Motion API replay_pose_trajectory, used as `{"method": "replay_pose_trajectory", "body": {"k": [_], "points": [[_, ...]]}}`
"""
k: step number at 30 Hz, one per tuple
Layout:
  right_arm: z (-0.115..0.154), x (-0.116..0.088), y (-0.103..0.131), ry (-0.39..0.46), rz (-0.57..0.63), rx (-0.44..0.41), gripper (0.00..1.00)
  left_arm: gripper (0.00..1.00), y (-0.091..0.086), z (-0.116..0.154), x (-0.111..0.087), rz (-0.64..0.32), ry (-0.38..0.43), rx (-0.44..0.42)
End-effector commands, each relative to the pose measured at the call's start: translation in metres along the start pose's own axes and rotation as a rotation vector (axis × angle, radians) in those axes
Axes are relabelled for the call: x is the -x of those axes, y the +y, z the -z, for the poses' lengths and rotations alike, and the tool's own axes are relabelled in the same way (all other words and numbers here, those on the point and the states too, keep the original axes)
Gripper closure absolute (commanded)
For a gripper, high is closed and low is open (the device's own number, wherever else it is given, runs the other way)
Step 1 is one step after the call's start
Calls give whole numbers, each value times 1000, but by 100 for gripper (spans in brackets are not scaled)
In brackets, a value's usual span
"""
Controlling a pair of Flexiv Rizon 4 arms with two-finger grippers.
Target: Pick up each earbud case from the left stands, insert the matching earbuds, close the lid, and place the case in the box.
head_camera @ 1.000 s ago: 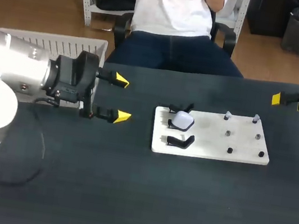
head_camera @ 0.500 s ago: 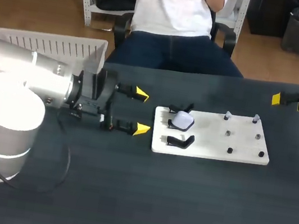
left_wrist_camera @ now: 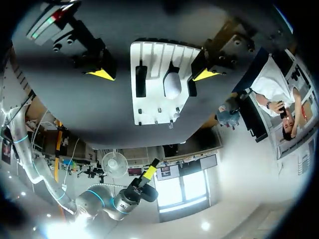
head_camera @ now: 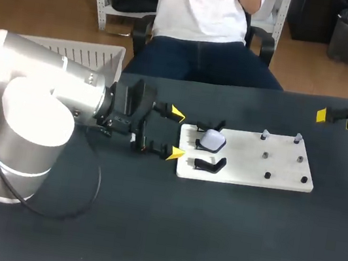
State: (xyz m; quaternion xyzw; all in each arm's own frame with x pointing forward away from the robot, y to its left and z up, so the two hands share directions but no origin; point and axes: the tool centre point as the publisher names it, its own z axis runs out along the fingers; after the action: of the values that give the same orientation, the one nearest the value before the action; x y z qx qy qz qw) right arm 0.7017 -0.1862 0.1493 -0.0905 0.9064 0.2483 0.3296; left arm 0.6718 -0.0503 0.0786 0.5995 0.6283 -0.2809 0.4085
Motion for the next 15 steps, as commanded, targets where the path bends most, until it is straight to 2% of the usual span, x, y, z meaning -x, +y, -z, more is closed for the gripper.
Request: {"method": "replay_pose_trajectory", "body": {"k": [1, 6, 7, 15], "points": [[0, 0, 0, 1, 0, -1, 0, 0, 1, -1, 1, 2, 5, -3], [0, 0, 0, 1, 0, -1, 0, 0, 1, -1, 1, 2, 5, -3], [0, 0, 0, 1, 0, -1, 0, 0, 1, -3, -2, -5, -40, -21], [0, 0, 0, 1, 0, -1, 0, 0, 10, -22, -12, -8, -94, -66]]}}
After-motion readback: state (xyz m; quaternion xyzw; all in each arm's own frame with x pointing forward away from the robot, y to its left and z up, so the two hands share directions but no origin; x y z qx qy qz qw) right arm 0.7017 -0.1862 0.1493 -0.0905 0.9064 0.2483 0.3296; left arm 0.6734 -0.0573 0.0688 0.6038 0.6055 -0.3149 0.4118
